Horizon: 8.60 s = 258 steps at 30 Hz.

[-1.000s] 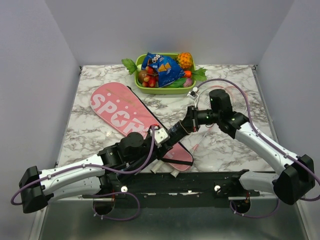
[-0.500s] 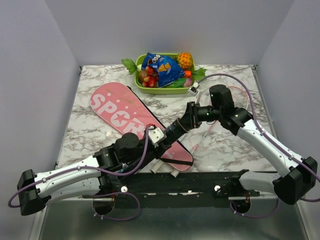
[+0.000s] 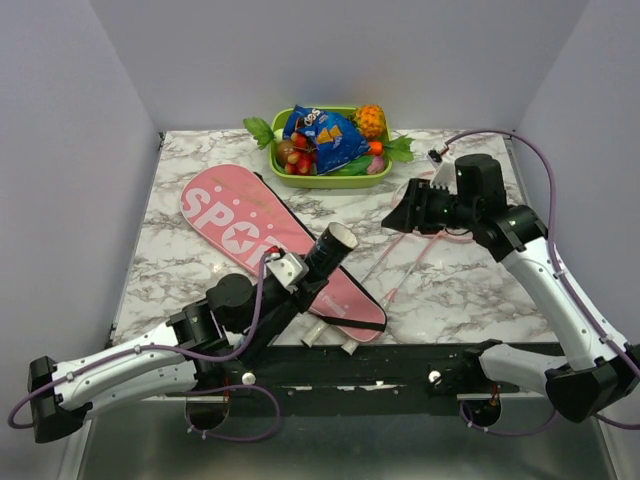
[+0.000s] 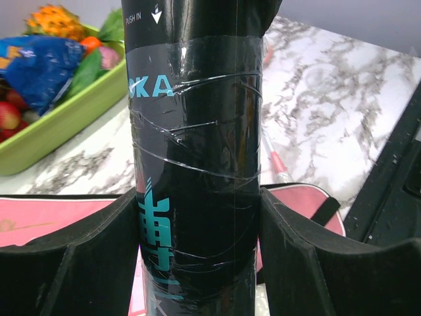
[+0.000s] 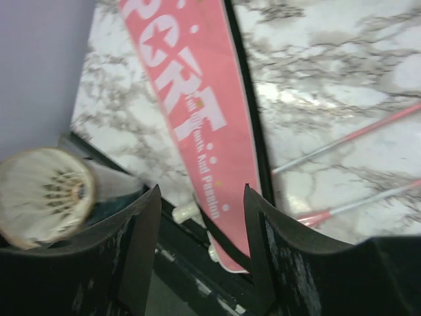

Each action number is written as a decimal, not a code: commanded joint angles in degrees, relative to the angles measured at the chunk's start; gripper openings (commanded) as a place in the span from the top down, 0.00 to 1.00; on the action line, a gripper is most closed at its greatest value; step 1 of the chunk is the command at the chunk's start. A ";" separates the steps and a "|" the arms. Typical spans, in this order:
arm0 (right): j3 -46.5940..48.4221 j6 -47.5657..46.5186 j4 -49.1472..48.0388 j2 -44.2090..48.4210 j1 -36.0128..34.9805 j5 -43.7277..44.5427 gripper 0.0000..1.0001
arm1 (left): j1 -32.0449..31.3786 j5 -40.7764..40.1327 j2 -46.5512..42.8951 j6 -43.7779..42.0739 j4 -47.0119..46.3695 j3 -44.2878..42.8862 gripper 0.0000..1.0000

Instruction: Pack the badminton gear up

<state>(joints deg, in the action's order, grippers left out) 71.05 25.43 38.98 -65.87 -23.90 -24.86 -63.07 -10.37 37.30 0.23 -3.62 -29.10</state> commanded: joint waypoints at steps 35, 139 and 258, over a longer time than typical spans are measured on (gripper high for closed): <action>-18.48 9.99 2.51 -16.31 33.13 35.94 0.35 | 0.14 -3.96 -4.96 -0.93 10.29 0.54 1.00; -8.91 -10.58 6.63 3.55 6.33 -41.41 0.99 | -3.38 12.66 11.74 4.16 -0.34 -3.68 1.00; -18.75 -0.47 -7.96 -3.04 -8.61 -38.77 0.97 | -16.21 -16.08 9.02 -7.26 -5.53 -15.63 1.00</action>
<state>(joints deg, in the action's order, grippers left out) 54.83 29.02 19.70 -65.36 -24.88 -67.66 -79.26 -22.70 48.34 -0.19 12.56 -41.65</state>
